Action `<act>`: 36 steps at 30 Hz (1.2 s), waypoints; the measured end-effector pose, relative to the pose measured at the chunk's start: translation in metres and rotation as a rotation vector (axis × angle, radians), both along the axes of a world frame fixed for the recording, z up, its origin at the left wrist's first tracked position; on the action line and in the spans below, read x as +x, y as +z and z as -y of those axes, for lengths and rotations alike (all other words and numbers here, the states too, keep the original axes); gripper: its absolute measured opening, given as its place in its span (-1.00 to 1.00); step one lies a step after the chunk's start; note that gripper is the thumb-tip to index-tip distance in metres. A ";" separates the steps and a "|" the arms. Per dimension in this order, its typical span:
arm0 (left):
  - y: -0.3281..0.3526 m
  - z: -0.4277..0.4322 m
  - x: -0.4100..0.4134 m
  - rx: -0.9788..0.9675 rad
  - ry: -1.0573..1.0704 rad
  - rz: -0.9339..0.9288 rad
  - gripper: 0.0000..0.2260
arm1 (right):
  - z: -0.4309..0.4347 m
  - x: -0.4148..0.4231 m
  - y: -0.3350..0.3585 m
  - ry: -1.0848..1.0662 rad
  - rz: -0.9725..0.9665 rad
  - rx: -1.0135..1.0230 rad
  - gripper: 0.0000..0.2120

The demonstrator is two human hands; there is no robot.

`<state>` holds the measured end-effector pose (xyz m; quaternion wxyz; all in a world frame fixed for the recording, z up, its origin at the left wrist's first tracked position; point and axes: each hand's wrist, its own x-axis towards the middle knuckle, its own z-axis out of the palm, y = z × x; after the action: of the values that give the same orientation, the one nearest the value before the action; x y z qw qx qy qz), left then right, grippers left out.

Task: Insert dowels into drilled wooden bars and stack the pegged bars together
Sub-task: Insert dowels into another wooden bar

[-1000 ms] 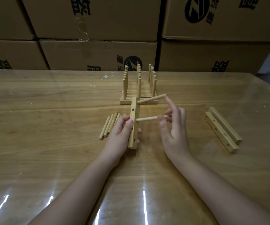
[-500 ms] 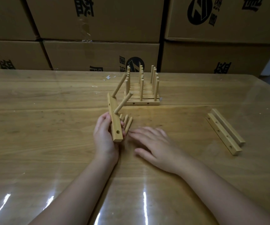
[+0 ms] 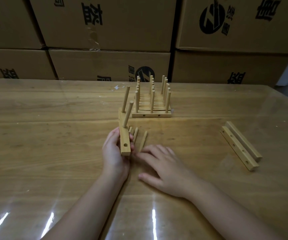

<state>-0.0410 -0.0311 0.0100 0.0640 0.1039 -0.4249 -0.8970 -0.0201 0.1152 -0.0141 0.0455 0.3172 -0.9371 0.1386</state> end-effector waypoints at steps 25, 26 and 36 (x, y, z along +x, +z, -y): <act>-0.011 -0.004 -0.007 -0.148 -0.049 -0.090 -0.74 | -0.011 -0.014 0.000 -0.660 0.015 -0.177 -0.68; -0.011 -0.004 -0.007 -0.146 -0.049 -0.095 -0.73 | -0.012 -0.014 0.001 -0.656 0.041 -0.232 -0.70; -0.013 -0.004 -0.010 -0.096 -0.011 -0.097 -0.83 | -0.013 -0.004 0.008 -0.255 0.177 -0.799 -0.90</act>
<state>-0.0505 -0.0266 -0.0030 0.0847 0.0547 -0.4644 -0.8798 -0.0243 0.1285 -0.0062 0.1008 0.1433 -0.8417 0.5107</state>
